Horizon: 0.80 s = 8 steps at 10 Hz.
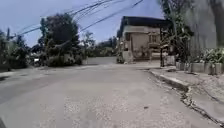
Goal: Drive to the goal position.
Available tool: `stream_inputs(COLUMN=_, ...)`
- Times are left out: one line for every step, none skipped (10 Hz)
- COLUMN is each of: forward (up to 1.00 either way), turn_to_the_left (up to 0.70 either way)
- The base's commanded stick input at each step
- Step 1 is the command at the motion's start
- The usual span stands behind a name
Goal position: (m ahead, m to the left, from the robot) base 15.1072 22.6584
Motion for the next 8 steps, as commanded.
stream_inputs(forward=1.0, turn_to_the_left=0.01)
stream_inputs(forward=1.0, turn_to_the_left=0.01)
stream_inputs(forward=1.0, turn_to_the_left=0.01)
stream_inputs(forward=1.0, turn_to_the_left=0.01)
stream_inputs(forward=1.0, turn_to_the_left=0.01)
stream_inputs(forward=1.0, turn_to_the_left=0.01)
stream_inputs(forward=1.0, turn_to_the_left=0.01)
stream_inputs(forward=1.0, turn_to_the_left=0.01)
